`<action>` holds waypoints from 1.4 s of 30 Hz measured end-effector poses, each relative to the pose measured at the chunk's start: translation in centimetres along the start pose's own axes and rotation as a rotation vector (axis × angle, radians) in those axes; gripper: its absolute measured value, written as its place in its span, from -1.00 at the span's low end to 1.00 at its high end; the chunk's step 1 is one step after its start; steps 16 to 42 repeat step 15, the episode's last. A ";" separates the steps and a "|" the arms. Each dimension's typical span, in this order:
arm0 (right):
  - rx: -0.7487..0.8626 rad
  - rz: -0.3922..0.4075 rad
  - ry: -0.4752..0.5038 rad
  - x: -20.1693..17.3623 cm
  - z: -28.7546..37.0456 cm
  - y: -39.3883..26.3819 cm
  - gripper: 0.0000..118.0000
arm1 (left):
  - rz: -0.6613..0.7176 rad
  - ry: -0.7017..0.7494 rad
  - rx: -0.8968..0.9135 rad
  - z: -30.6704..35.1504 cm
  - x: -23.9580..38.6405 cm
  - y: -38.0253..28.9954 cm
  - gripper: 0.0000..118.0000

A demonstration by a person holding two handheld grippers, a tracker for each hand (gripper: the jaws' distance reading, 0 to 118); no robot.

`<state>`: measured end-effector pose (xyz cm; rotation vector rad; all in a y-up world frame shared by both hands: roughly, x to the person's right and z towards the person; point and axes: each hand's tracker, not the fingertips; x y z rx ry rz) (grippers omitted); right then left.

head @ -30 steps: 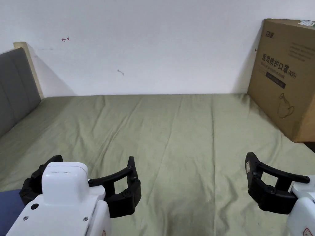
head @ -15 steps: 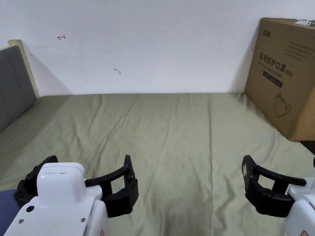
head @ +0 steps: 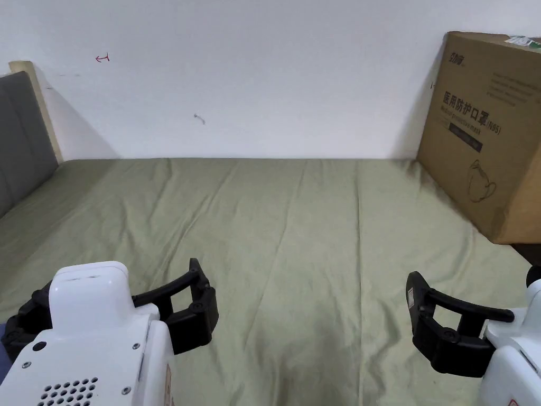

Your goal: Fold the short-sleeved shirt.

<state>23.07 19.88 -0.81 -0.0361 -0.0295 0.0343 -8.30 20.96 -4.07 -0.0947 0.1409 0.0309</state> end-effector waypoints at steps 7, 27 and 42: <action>-0.024 -0.007 0.008 -0.1 -0.1 -0.4 1.00 | 0.008 -0.028 0.000 0.0 0.1 0.0 1.00; -0.045 -0.017 0.008 0.0 -0.4 -0.8 1.00 | 0.115 -0.036 -0.043 -0.1 0.2 0.3 1.00; -0.045 -0.017 0.008 0.0 -0.4 -0.8 1.00 | 0.115 -0.036 -0.043 -0.1 0.2 0.3 1.00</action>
